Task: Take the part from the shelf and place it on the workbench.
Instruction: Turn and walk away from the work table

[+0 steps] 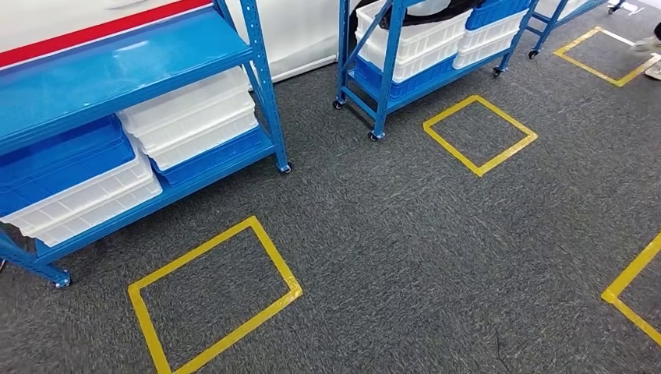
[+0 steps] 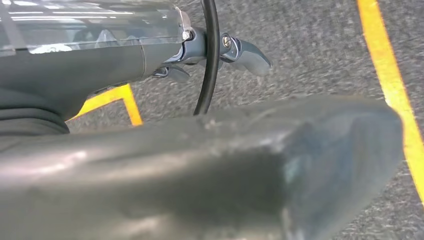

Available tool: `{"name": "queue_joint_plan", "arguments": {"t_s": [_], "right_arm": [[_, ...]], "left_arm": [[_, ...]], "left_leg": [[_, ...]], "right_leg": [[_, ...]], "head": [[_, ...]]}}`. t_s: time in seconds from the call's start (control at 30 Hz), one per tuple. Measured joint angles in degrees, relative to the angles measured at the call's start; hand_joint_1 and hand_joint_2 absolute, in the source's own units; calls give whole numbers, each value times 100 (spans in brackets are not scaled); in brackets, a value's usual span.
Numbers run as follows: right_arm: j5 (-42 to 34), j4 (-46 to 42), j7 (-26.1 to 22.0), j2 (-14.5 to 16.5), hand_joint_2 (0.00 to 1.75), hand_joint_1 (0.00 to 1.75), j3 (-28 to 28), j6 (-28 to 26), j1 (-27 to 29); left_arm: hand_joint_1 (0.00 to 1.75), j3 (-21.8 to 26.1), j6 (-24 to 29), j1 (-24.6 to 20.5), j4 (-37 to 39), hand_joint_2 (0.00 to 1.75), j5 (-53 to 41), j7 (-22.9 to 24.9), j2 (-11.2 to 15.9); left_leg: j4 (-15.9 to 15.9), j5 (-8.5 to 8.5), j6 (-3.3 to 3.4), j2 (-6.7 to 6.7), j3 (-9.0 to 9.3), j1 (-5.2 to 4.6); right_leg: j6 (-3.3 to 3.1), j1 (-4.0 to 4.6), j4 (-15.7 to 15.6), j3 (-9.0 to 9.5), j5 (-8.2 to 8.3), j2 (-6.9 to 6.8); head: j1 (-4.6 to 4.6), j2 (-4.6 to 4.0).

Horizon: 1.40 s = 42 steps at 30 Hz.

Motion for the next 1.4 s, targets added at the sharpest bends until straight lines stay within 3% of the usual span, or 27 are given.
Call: {"name": "queue_joint_plan", "arguments": {"t_s": [0.07,0.1,0.13,0.17,0.23,0.3,0.37,0.43,0.5,0.57,0.6,0.63,0.67,0.7,0.73,0.8,0.87,0.93,1.0,1.07,1.13,1.17,1.2,1.23,1.3,1.37,1.4], "right_arm": [[2,0,-1,6,0,0,-11,0,26],[6,0,-1,6,0,0,-24,0,37],[10,0,-1,7,0,0,-40,0,41],[15,0,-1,8,0,0,-58,0,42],[26,0,-1,16,0,0,-86,1,35],[38,0,-1,28,0,0,-102,2,35],[44,0,-2,32,0,0,-120,2,25],[46,-1,-4,35,0,0,-132,2,-9],[49,-2,-8,36,0,0,-138,2,-21],[51,-2,-11,36,0,0,-149,2,-1],[52,-1,-10,37,0,0,-154,2,10],[53,-1,-8,37,0,0,-157,2,21],[56,0,-7,37,0,0,-161,2,31],[60,0,-5,37,0,0,-166,2,36],[66,0,-5,36,0,0,-172,2,39],[78,0,-5,34,0,0,-191,3,52],[85,0,-5,32,0,0,-210,4,53],[88,0,-5,35,0,0,-223,4,32],[88,0,-6,45,0,0,-232,14,27],[88,0,-6,53,0,0,-236,31,47],[88,0,-5,54,0,0,-239,45,67],[90,0,-5,54,0,0,-240,50,69],[94,0,-5,54,0,0,-242,55,67],[99,0,-5,56,0,0,-243,57,62],[108,0,-5,62,0,0,-247,60,55],[115,-1,-6,67,0,0,-255,62,46],[119,-1,-6,67,0,0,-260,61,32]], "left_arm": [[0,0,-1,-18,1,0,-40,-2,4],[0,0,-1,-27,1,0,-61,-4,6],[0,0,-1,-28,1,0,-77,-7,9],[0,0,-1,-22,1,0,-90,-9,12],[0,1,-1,-7,1,0,-112,-14,19],[0,2,-1,-16,1,0,-136,-17,28],[0,2,-1,-26,1,0,-146,-18,35],[0,2,-1,-12,1,0,-148,-18,39],[0,2,-1,-9,2,0,-154,-17,40],[0,2,-1,-29,3,0,-161,-16,40],[0,2,-1,-37,3,0,-164,-16,41],[0,2,-1,-40,3,0,-169,-16,42],[0,2,-1,-38,3,0,-175,-16,42],[0,2,-1,-36,3,0,-185,-16,42],[0,3,-1,-35,3,0,-195,-16,42],[0,4,-1,-34,4,0,-211,-15,40],[0,4,-1,-34,4,0,-224,-16,39],[0,4,-1,-19,5,0,-232,-16,40],[0,4,-2,-2,6,0,-240,-16,38],[0,4,-3,-15,7,0,-246,-17,38],[0,4,-7,-31,8,0,-248,-19,43],[0,4,-15,-27,8,0,-252,-23,44],[0,4,-25,-18,8,0,-257,-30,45],[0,4,-38,-9,8,0,-262,-37,46],[0,4,-55,-11,8,0,-272,-49,48],[0,5,-62,-26,8,0,-280,-59,48],[0,5,-64,-25,8,0,-282,-63,49]], "left_leg": [[679,-375,-51,324,-323,6],[1065,-544,-76,385,-513,16],[1328,-616,-95,409,-641,25],[1376,-570,-108,426,-661,31],[816,-205,-106,519,-361,34],[55,82,-37,762,33,2],[-212,125,60,860,151,-40],[-234,146,141,733,147,-34],[-282,187,223,620,168,-4],[-299,217,277,501,160,9],[-297,224,290,429,147,7],[-295,226,293,348,144,6],[-291,225,291,264,147,6],[-286,222,285,180,157,7],[-278,215,274,97,171,9],[-244,193,232,-45,165,7],[-216,190,161,-168,121,7],[-228,204,78,-273,88,19],[-86,95,16,-91,22,21],[518,-260,-32,261,-247,21],[1267,-583,-73,405,-598,29],[1417,-596,-84,424,-663,32],[1337,-498,-87,443,-612,34],[1024,-312,-80,485,-440,35],[206,19,-29,715,-8,12],[-185,115,54,850,176,-25],[-195,108,92,812,165,-42]], "right_leg": [[-53,17,-19,14,-7,-155],[-66,28,-17,15,-17,-240],[-70,34,-15,19,-28,-321],[-68,36,-12,29,-40,-396],[-45,36,-6,73,-77,-535],[6,61,4,128,-127,-660],[63,87,9,167,-161,-768],[122,84,9,201,-185,-823],[178,64,199,141,-346,-591],[207,39,834,-161,-707,-262],[215,33,1225,-363,-874,-187],[223,26,1499,-516,-935,-160],[228,21,1597,-592,-888,-149],[227,12,1473,-562,-726,-135],[220,0,1157,-442,-487,-93],[199,-23,436,-156,-122,153],[186,-18,121,-41,-39,304],[147,-8,95,-28,-37,197],[70,-21,41,3,-15,56],[6,-15,10,17,-11,-109],[-21,7,14,17,-27,-281],[-22,13,15,22,-35,-360],[-19,16,16,34,-46,-436],[-9,17,16,54,-60,-505],[33,37,21,105,-97,-632],[92,63,23,143,-126,-739],[122,71,18,158,-133,-788]], "head": [[-1,0],[0,0],[0,0],[0,0],[-1,0],[0,0],[1,0],[1,0],[3,0],[3,0],[2,0],[2,0],[2,0],[2,0],[2,0],[2,0],[2,0],[2,0],[1,0],[0,0],[-1,0],[0,0],[-1,0],[-1,0],[-1,0],[-1,0],[-1,0]]}}
